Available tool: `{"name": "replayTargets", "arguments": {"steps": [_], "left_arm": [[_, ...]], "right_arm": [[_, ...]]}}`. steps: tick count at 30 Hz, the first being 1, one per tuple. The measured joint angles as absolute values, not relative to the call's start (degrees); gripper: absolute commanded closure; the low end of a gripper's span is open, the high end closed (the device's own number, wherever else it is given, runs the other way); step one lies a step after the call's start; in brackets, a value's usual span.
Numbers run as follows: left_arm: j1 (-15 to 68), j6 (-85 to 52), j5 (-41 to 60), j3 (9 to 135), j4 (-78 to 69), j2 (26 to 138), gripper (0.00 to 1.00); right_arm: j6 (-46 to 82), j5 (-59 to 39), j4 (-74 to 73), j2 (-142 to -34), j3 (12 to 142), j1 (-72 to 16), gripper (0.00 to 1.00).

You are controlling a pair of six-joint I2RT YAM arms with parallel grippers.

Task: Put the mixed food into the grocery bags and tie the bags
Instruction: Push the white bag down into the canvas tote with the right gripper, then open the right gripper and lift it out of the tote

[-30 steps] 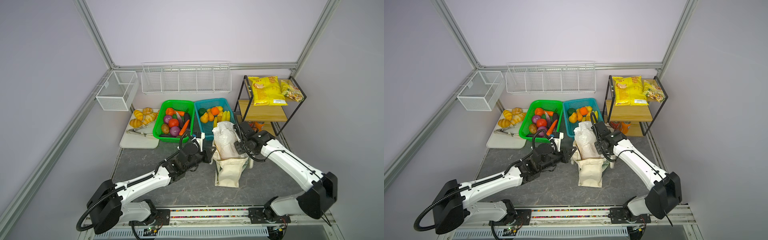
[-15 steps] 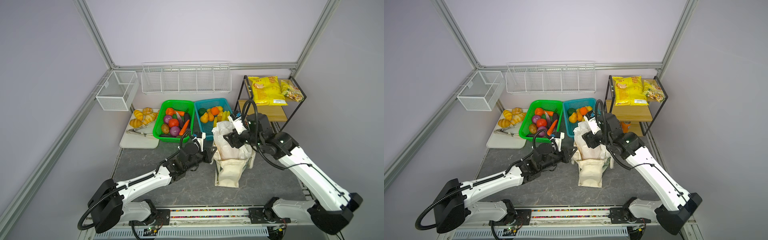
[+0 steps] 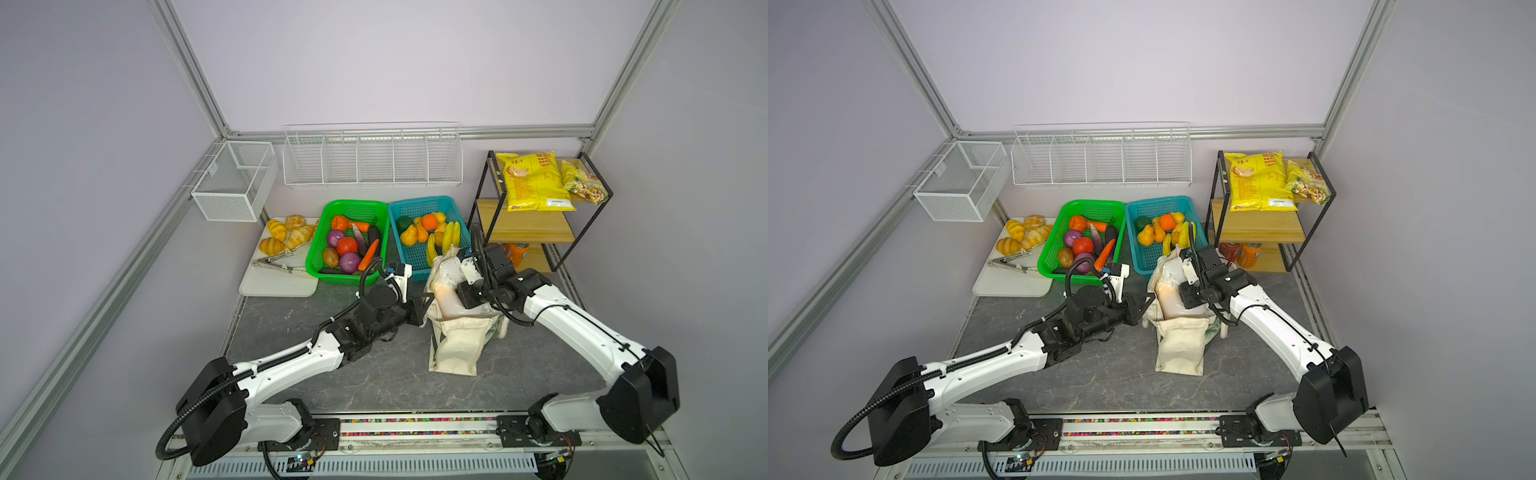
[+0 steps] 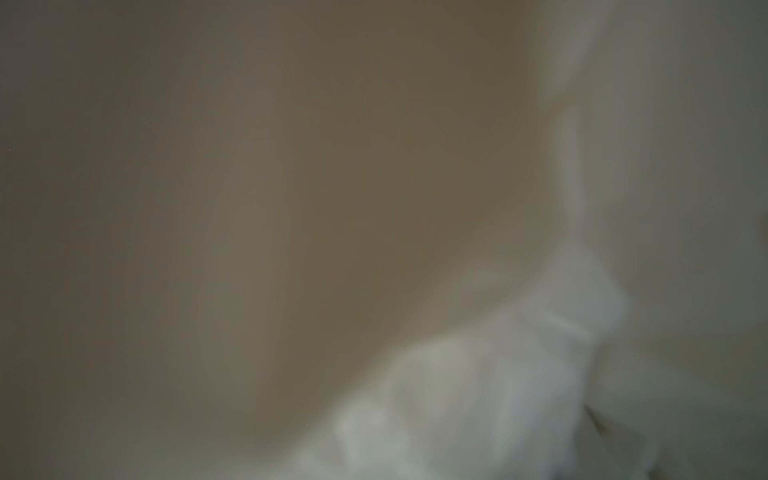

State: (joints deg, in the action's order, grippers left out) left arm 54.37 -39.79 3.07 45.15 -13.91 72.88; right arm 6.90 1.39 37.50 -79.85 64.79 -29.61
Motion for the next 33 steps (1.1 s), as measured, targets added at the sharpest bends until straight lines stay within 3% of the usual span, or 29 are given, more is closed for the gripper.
{"name": "replayTargets", "arguments": {"steps": [5,13,18,21,28,33], "left_arm": [[54.3,-39.5,3.0,45.1,-14.1,72.9,1.0],[54.3,-38.9,3.0,45.1,-14.2,72.9,1.0],[54.3,-38.7,3.0,45.1,-14.2,72.9,1.0],[54.3,-38.7,3.0,45.1,-14.2,72.9,1.0],[54.3,-38.4,3.1,45.2,-14.2,72.9,1.0],[54.3,-38.0,3.1,45.2,-14.0,72.9,1.0]], "right_arm": [[7.3,0.3,35.9,-81.4,64.1,-29.6,0.62],[4.8,-4.8,39.6,-76.2,67.5,-29.3,0.37],[3.8,-7.1,39.7,-70.6,73.6,-29.3,0.34],[3.8,-6.9,38.4,-70.8,76.7,-29.3,0.38],[3.7,-5.3,35.9,-82.5,78.7,-29.3,0.61],[3.8,-3.6,33.7,-85.3,73.3,-29.3,0.65]]}}
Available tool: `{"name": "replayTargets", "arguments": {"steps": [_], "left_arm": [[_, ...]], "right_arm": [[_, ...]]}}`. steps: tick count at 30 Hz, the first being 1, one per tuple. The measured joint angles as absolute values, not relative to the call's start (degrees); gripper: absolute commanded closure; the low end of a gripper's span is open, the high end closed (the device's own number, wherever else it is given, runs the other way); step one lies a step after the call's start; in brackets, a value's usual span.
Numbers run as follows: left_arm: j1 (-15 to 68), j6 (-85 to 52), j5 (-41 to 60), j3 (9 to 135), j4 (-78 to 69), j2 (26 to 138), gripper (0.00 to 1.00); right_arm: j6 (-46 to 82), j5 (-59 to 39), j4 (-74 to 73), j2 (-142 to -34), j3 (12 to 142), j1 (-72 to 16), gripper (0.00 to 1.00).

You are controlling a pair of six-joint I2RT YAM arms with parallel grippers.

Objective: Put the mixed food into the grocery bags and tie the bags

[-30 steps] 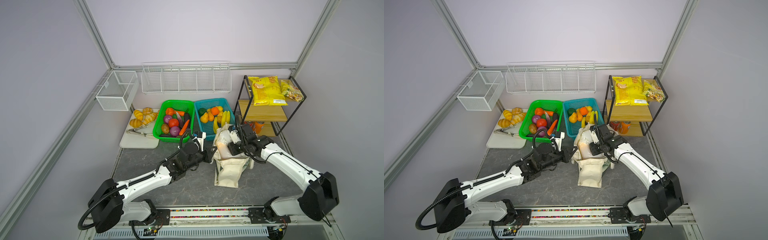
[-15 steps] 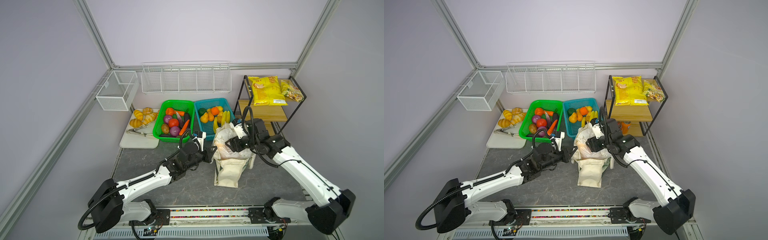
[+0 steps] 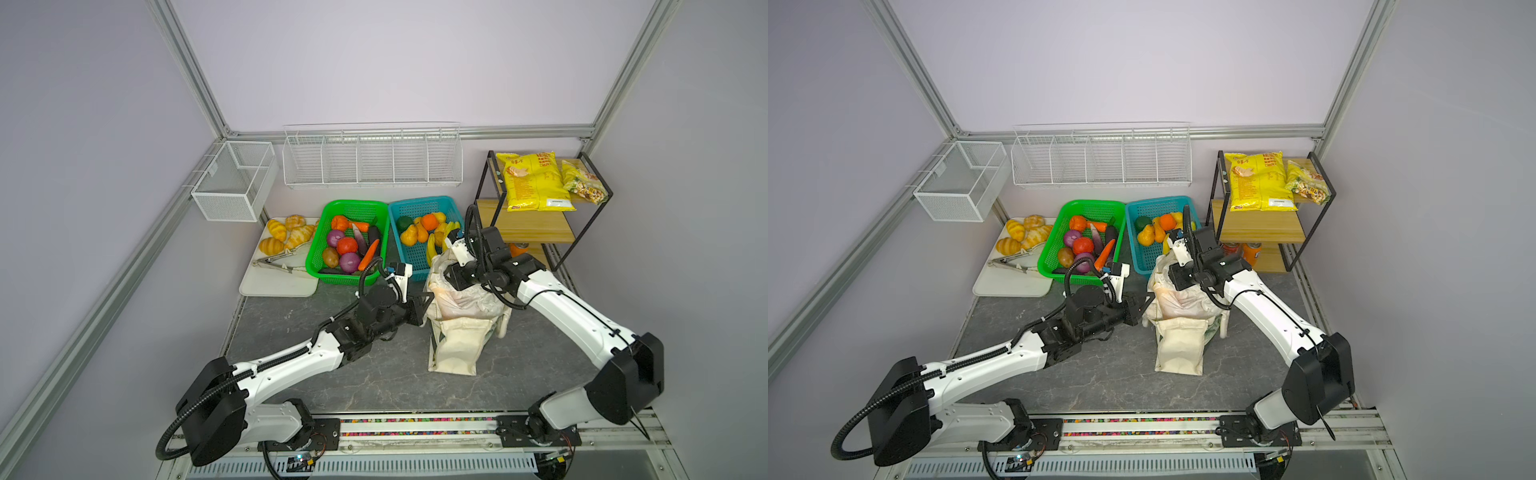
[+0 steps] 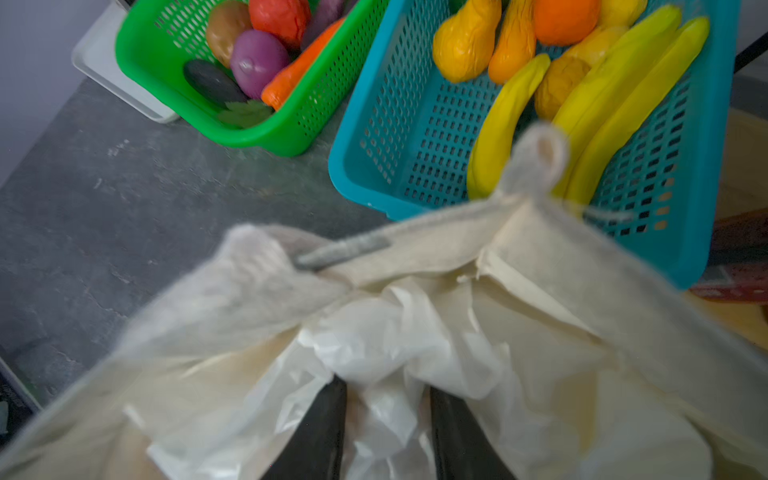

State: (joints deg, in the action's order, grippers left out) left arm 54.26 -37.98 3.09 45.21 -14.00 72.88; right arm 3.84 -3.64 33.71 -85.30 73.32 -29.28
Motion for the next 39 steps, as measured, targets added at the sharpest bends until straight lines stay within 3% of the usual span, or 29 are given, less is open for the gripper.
{"name": "replayTargets", "arguments": {"steps": [5,10,11,16,19,24,30,35,39], "left_arm": [[54.3,-37.3,3.0,45.2,-13.8,72.9,1.0],[54.1,-36.9,3.0,45.2,-13.9,73.1,1.0],[54.1,-36.9,3.0,45.3,-13.9,73.1,0.96],[53.5,-35.3,2.6,46.3,-13.8,72.7,0.47],[52.3,-33.4,2.1,46.6,-12.6,70.5,0.36],[49.2,-30.7,1.3,46.6,-10.8,63.6,0.31],[42.3,-28.2,-4.2,45.5,-6.1,55.5,0.23],[33.7,-22.7,-15.0,38.9,-3.6,49.7,0.08],[23.7,-18.2,-21.5,31.5,-6.2,49.2,0.01]], "right_arm": [[3.8,-2.6,31.2,-86.4,69.4,-29.3,0.62],[3.2,-1.5,32.9,-84.5,69.4,-29.3,0.42],[3.0,-1.4,33.7,-83.2,69.5,-29.3,0.39],[2.3,2.8,35.9,-70.6,72.1,-28.9,0.13],[1.8,9.4,35.1,-62.6,72.4,-26.3,0.01],[3.0,15.8,32.9,-57.1,70.7,-14.4,0.09],[6.9,18.6,26.9,-57.3,60.2,1.3,0.11],[7.3,22.1,12.2,-59.7,44.6,3.6,0.11],[6.2,23.9,-0.8,-70.1,36.1,3.6,0.11]]}}
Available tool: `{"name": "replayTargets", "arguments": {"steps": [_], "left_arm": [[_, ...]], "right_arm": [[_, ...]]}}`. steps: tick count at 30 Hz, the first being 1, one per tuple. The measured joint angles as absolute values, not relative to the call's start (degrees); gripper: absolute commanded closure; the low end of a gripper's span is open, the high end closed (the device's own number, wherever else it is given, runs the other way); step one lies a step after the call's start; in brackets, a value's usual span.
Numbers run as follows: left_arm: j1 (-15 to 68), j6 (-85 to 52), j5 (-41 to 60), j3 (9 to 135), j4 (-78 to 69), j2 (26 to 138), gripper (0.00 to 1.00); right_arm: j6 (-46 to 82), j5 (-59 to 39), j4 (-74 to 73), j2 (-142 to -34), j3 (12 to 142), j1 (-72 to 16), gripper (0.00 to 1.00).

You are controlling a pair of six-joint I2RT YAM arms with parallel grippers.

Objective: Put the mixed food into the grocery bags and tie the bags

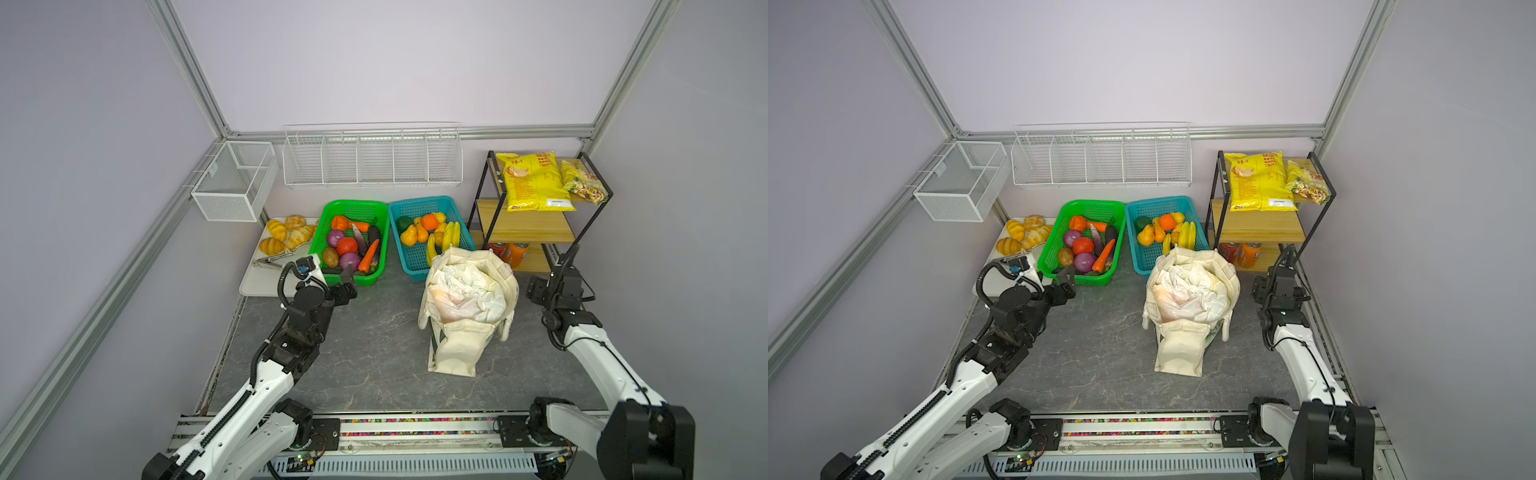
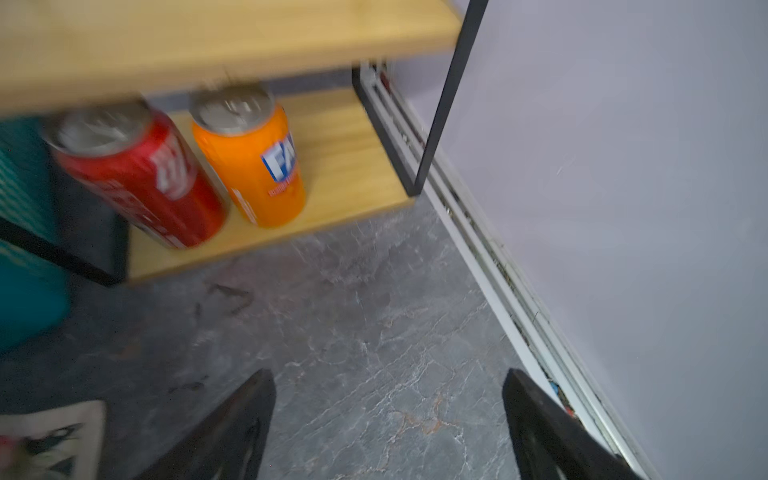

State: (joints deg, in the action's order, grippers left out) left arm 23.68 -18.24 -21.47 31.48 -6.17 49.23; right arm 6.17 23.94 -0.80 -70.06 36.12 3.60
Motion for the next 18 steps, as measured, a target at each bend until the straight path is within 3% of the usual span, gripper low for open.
{"name": "replayTargets", "arguments": {"steps": [6,18], "left_arm": [[10.9,-12.8,-22.5,26.7,-15.1,60.6,0.01],[6.5,-2.0,-19.9,23.2,-42.0,86.8,0.01]], "right_arm": [[3.9,23.0,-15.2,-82.1,31.9,2.7,0.11],[3.0,14.9,-45.0,-82.3,17.9,1.3,0.11]]}}
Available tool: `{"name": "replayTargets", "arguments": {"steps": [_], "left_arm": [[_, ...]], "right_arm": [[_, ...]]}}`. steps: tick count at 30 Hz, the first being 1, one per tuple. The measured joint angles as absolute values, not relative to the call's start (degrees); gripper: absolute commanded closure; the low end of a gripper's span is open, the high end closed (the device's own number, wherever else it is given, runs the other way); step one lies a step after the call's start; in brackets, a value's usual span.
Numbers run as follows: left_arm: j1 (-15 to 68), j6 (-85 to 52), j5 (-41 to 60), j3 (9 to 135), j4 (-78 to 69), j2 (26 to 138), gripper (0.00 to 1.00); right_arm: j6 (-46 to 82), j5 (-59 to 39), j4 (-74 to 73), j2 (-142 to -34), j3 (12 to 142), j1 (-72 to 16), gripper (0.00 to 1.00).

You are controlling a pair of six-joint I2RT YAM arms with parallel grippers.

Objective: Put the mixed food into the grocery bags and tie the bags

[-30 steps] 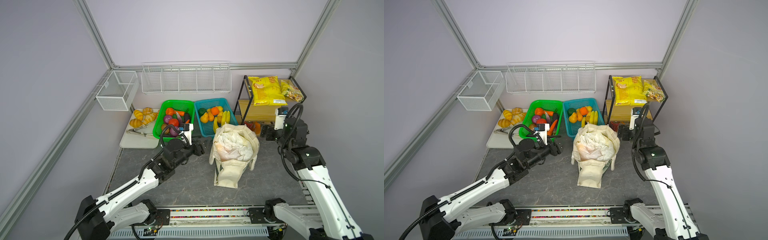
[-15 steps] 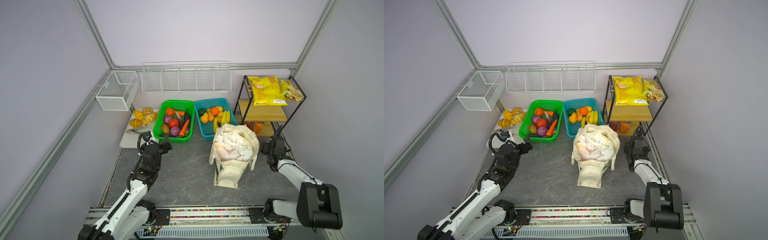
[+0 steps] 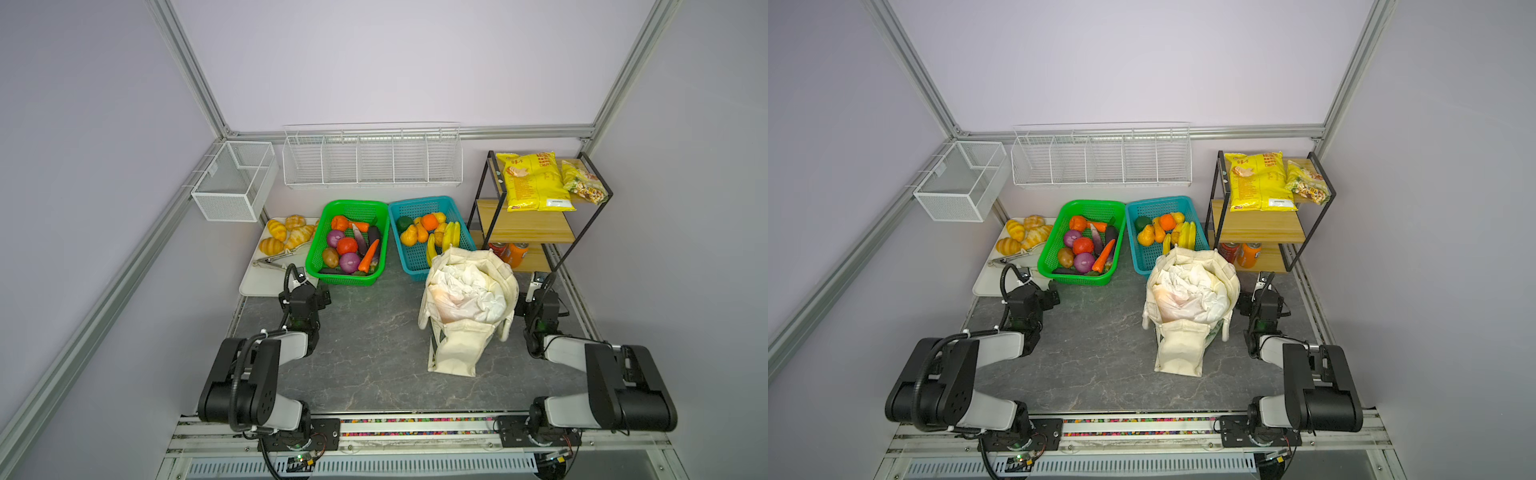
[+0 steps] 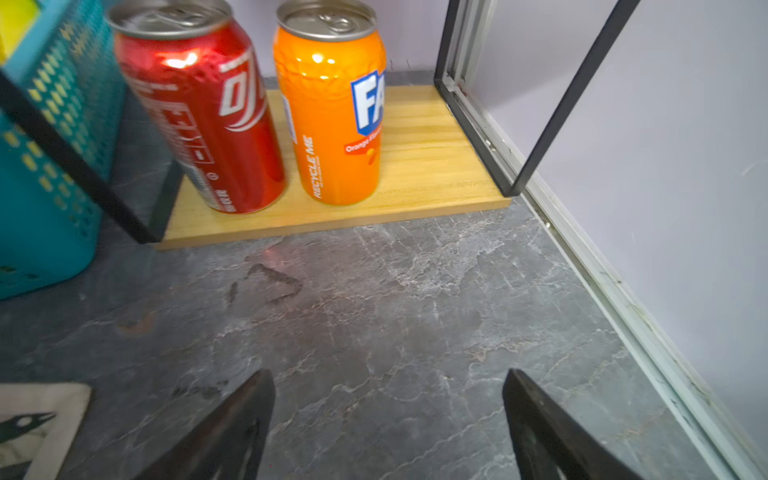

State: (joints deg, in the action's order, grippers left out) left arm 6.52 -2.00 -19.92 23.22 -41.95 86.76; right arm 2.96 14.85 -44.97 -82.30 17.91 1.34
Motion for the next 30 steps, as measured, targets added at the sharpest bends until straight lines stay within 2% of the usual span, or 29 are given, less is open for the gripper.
{"name": "replayTargets", "arguments": {"steps": [4,12,30], "left_arm": [[4.9,-1.8,-18.4,22.9,-45.8,88.9,0.01],[4.9,-1.5,-17.1,22.9,-48.8,88.9,0.01],[4.9,-1.2,-16.6,22.9,-50.6,88.9,0.01]], "right_arm": [[2.8,13.6,-53.8,-87.8,15.8,1.3,0.12],[1.1,14.3,-52.9,-88.0,20.5,-1.8,0.12],[0.3,15.2,-52.0,-88.0,20.6,-1.9,0.12]]}}
